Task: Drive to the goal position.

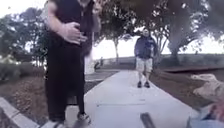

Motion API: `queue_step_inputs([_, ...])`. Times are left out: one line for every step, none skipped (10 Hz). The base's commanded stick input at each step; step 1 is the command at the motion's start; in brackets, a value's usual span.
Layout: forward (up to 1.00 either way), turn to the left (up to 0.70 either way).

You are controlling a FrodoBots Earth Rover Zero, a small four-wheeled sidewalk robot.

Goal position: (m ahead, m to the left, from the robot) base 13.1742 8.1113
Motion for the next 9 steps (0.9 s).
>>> queue_step_inputs([0.98,0.00])
queue_step_inputs([0.98,0.00])
queue_step_inputs([0.98,0.00])
queue_step_inputs([0.98,0.00])
queue_step_inputs([0.98,0.00])
queue_step_inputs([0.98,-0.17])
queue_step_inputs([0.98,-0.33])
queue_step_inputs([0.98,-0.28])
queue_step_inputs([0.98,0.00])
